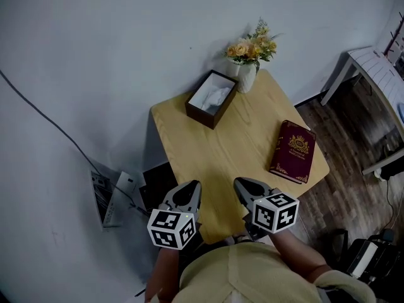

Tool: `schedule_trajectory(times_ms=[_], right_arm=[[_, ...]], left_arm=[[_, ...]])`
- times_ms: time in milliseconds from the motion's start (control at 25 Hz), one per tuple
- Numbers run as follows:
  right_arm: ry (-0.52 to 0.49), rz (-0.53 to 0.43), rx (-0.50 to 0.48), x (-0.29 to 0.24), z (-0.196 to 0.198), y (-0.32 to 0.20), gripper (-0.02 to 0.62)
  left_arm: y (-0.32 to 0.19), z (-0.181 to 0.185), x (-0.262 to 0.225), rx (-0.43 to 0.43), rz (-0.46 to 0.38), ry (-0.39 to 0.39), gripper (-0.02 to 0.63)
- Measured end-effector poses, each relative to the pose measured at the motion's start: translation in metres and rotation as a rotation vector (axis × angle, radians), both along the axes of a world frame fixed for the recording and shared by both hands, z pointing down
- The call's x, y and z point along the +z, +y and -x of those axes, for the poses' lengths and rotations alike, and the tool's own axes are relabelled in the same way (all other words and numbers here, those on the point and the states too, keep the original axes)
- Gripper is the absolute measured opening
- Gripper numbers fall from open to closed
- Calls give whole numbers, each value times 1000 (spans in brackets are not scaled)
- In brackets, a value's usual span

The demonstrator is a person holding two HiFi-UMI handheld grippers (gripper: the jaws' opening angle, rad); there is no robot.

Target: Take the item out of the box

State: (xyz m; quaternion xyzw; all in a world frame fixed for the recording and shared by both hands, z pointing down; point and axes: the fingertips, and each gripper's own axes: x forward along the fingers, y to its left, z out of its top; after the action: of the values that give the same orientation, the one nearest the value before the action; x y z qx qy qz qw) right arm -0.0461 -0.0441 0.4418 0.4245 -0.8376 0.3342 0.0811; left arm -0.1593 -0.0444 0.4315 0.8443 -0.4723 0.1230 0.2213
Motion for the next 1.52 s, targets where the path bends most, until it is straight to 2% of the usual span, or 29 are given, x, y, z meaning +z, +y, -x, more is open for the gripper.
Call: schedule_trajectory(times_ms=[440, 760, 920, 1040, 1520], right_arm=[[3, 8, 15, -15, 20, -40, 30], [7, 0, -29, -31, 15, -76, 31], [1, 16, -71, -35, 12, -94, 31], [0, 30, -100, -35, 6, -106, 31], [-34, 95, -132, -25, -16, -154, 31]], left_arm=[[-48, 10, -1, 95, -30, -45, 35], [-91, -3, -10, 159, -76, -135, 35], [-117, -12, -13, 171, -80, -195, 35], [-135, -20, -16, 171, -80, -213, 35], [-186, -46, -20, 175, -101, -296, 35]])
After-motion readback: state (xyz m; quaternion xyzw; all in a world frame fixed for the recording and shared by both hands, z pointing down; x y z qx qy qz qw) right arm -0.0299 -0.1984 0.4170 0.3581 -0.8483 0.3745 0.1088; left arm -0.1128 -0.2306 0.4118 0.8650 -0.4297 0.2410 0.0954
